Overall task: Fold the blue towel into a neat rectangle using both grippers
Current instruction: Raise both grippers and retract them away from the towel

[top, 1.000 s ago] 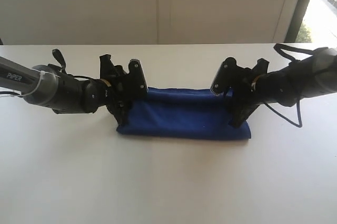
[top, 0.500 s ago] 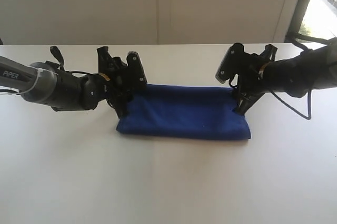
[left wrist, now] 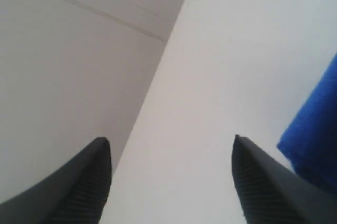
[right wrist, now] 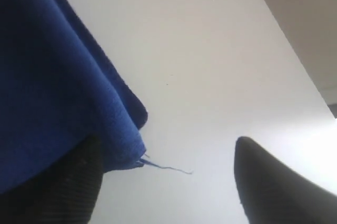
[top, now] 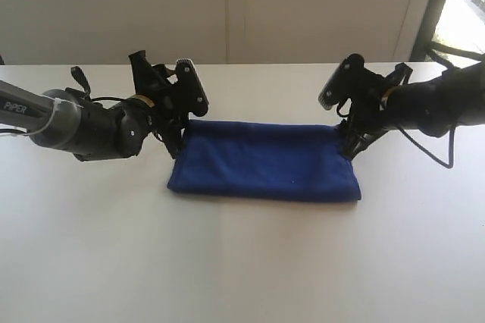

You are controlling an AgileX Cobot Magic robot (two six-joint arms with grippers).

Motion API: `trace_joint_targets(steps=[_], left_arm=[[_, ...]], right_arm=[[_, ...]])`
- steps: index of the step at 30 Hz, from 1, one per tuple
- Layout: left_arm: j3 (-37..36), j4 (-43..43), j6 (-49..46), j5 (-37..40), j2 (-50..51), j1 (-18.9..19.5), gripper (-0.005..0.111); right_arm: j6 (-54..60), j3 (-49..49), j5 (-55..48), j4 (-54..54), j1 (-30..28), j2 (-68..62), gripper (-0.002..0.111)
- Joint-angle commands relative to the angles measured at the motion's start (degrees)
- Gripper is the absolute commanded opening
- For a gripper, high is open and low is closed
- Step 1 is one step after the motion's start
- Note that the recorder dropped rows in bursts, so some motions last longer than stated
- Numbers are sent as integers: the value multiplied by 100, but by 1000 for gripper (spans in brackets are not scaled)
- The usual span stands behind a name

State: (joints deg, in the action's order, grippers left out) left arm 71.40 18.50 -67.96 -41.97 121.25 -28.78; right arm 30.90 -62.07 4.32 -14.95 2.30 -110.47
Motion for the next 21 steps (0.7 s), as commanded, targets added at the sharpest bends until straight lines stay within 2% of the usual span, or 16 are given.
trace_joint_targets(steps=[1,4,8,11,14,16,18,21], left_arm=[[-38,453,73,784,-111,-5,67],[-38,1475,52,1108,-401,-140,52],[-38,3115,-308,2099,-1204,-219,3],[-38,4296,-891,3326,-1911,-96,0],[-38,4407,-983,5305,-2466,270,0],[-101,4380,-744,6174,-2798,556,0],[-253,4031,-120,6572,-3160,859,0],[-674,3024,863,6562,-4006,1336,0]], right_arm=[[-919,-13,-118,297,-63,384,60],[-1259,-13,-432,312,-63,744,45],[-1486,-13,-739,312,-63,1196,19],[-1593,-13,-1083,312,-63,1488,0],[-1616,33,-1546,340,-63,1743,0],[-1627,88,-1827,352,-63,1946,0],[-1796,234,-1734,352,-63,2199,0],[-2386,630,-1312,352,-63,2721,0]])
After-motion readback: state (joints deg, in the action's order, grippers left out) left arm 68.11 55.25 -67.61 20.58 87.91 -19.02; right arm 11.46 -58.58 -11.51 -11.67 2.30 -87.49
